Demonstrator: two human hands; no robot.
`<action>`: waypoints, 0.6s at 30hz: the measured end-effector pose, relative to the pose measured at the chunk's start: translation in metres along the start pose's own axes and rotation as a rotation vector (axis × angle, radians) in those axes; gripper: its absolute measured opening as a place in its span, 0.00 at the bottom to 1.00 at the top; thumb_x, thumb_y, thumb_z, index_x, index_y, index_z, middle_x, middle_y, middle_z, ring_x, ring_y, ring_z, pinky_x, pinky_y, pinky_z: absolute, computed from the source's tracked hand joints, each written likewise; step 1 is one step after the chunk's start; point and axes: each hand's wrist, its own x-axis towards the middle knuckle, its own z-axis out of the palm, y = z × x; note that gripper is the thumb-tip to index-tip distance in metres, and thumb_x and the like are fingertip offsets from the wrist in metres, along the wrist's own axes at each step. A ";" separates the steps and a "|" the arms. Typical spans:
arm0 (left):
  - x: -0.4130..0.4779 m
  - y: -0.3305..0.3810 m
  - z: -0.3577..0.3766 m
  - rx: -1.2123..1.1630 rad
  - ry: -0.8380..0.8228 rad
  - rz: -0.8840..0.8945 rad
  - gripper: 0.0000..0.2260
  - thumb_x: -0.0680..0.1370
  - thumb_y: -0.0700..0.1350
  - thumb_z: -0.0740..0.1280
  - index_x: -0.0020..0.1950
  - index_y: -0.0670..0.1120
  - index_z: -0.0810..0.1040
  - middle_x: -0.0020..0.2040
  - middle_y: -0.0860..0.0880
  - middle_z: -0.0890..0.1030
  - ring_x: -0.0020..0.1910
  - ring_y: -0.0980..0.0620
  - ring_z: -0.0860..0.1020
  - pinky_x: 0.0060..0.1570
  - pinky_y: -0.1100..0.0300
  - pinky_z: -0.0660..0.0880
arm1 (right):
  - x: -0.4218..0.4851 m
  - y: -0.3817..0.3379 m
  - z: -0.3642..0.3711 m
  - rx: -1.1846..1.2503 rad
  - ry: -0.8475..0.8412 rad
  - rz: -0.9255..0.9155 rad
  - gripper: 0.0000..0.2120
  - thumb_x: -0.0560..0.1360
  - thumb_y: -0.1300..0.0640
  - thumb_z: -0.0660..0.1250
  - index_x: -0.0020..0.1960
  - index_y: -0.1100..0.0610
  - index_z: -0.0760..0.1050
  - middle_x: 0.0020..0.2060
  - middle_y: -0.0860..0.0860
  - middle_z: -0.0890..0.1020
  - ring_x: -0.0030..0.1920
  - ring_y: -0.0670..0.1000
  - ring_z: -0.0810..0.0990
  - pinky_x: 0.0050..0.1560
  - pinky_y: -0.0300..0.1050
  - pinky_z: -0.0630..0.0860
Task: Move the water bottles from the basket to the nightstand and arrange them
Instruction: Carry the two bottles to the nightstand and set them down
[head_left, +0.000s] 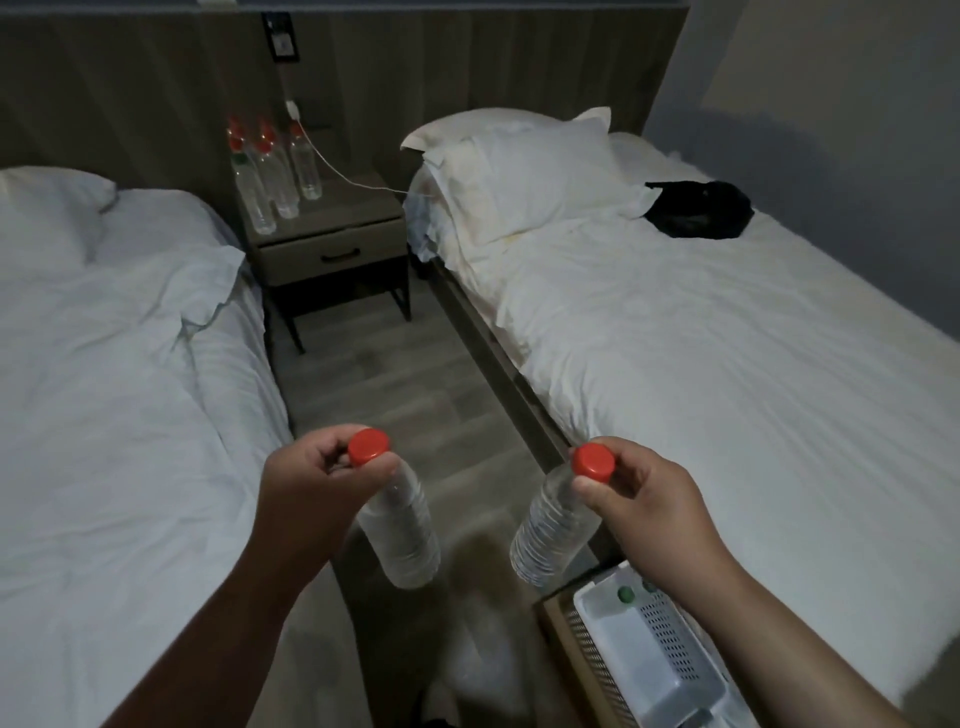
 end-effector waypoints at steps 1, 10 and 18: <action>0.006 -0.001 -0.005 0.029 0.015 0.018 0.12 0.65 0.42 0.76 0.37 0.61 0.83 0.38 0.50 0.83 0.34 0.55 0.81 0.36 0.65 0.79 | 0.008 -0.004 0.005 0.002 -0.011 -0.004 0.09 0.70 0.61 0.73 0.46 0.49 0.81 0.41 0.47 0.84 0.44 0.41 0.81 0.43 0.28 0.73; 0.057 -0.011 -0.031 0.095 0.154 -0.052 0.14 0.68 0.43 0.78 0.41 0.62 0.80 0.41 0.60 0.84 0.43 0.63 0.81 0.50 0.56 0.79 | 0.090 -0.030 0.043 -0.009 -0.144 -0.069 0.08 0.70 0.63 0.72 0.44 0.51 0.81 0.39 0.49 0.84 0.42 0.46 0.82 0.44 0.36 0.76; 0.150 -0.015 -0.025 0.124 0.239 -0.136 0.07 0.64 0.49 0.75 0.40 0.58 0.84 0.41 0.60 0.84 0.41 0.59 0.82 0.49 0.55 0.79 | 0.213 -0.034 0.069 -0.125 -0.274 -0.119 0.09 0.69 0.56 0.73 0.42 0.42 0.79 0.40 0.37 0.82 0.41 0.37 0.80 0.39 0.29 0.73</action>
